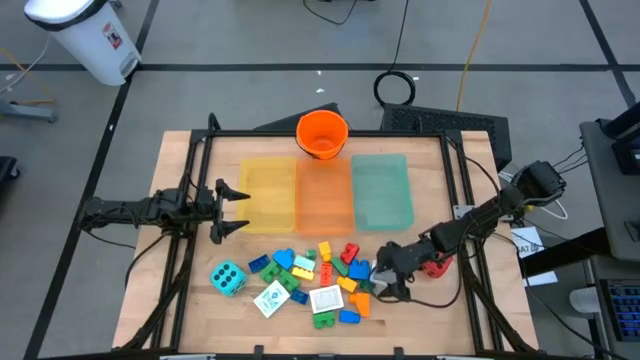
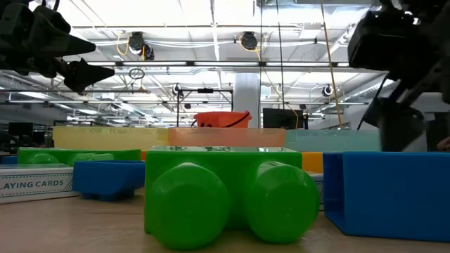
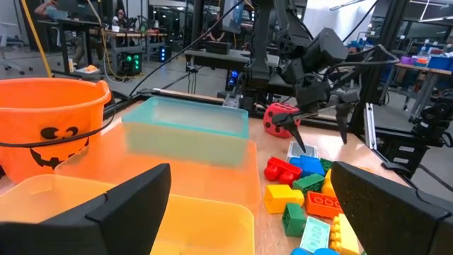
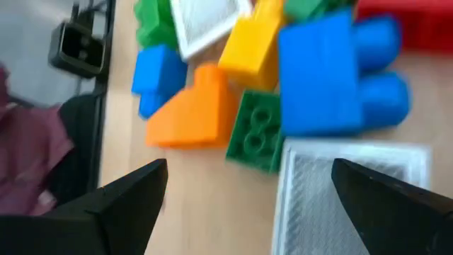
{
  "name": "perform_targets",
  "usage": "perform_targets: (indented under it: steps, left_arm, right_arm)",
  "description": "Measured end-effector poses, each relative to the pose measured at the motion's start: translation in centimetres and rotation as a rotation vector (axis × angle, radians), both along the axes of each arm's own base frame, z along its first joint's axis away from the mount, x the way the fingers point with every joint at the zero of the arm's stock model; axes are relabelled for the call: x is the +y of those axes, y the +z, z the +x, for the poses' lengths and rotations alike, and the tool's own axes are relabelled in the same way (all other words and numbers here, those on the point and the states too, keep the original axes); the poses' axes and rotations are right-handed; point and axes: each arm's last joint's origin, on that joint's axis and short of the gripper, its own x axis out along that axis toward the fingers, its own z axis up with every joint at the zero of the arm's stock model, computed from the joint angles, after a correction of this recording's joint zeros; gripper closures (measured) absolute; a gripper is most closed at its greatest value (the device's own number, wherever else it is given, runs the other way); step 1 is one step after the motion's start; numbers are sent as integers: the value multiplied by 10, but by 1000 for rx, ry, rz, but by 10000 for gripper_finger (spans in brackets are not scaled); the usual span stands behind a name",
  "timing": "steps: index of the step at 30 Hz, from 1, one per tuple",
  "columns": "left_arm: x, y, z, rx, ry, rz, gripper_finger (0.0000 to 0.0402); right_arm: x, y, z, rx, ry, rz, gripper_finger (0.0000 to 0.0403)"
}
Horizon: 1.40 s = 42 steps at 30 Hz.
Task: Pick & Place Toys
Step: Put the black deck of cards into the blue bin
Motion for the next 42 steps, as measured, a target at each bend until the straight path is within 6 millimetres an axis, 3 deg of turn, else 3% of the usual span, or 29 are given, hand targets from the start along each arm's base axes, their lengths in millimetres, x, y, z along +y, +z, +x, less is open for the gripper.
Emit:
perform_targets:
  steps: [7,13,15,23,31,34,39,42]
  left_arm:
    - [0,0,0,0,0,0,9]
    - [0,0,0,0,0,0,9]
    - [0,0,0,0,0,0,9]
    - [0,0,0,0,0,0,9]
    - [0,0,0,0,0,0,9]
    - [0,0,0,0,0,0,9]
    - [0,0,0,0,0,0,9]
    - [0,0,0,1,0,0,9]
  right_arm:
    - [3,2,-2,66,27,-19,25]
    - [16,41,6,131,6,-315,26]
    - [22,43,7,164,-5,-394,26]
    - [31,3,9,333,25,-512,26]
    - [34,-18,15,400,45,-518,28]
    - [32,-16,17,409,57,-475,52]
    - [27,-3,14,388,47,-442,142]
    - [22,11,11,361,31,-420,143]
